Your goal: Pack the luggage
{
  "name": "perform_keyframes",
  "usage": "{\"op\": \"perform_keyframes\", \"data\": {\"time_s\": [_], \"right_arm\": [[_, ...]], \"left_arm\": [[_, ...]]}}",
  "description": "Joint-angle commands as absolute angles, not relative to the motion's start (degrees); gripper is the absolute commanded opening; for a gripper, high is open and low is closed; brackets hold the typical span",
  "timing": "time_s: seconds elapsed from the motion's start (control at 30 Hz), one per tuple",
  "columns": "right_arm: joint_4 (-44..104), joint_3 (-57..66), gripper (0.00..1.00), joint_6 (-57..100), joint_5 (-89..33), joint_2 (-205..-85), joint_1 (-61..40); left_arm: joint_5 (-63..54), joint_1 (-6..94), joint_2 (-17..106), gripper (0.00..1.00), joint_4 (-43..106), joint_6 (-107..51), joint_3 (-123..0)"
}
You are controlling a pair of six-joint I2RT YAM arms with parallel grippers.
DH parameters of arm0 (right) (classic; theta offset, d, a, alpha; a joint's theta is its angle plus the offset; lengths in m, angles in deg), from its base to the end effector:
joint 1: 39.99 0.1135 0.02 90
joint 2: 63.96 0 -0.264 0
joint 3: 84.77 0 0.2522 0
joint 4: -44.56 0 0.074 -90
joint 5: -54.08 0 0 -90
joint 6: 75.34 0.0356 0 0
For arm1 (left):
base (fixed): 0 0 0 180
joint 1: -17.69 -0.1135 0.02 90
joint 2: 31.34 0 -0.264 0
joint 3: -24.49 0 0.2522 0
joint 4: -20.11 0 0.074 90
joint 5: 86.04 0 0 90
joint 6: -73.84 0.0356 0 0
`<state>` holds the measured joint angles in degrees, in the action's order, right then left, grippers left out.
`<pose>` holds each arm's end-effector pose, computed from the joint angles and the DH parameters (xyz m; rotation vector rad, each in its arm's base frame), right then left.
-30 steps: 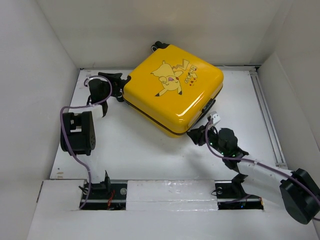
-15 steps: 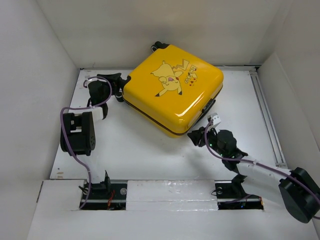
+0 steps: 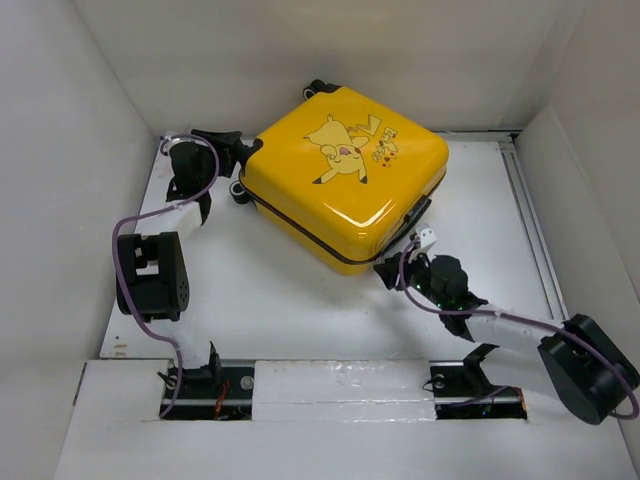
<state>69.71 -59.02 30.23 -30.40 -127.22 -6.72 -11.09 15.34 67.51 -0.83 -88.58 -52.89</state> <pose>0.1722 0.1171 0.1723 -0.3533 1.8056 0.6922 0.4037 0.0073 0.2810 -0.8504 1.4771 -1.1440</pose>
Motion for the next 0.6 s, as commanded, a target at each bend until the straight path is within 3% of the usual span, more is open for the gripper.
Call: {"op": "perform_keyframes", "data": {"time_s": [0.0,0.57], "right_arm": [[76.32,-54.67,0.48,26.71,-28.8,-130.39,-7.73],[78.7,-52.56,0.49,25.57,-28.62,-131.19,-8.88]], "left_arm": [[-12.65,15.06,64.02,0.0,-6.04,-86.56,-60.45],[-11.42,14.0,66.84,0.0,-3.84,-84.01,-57.65]]}}
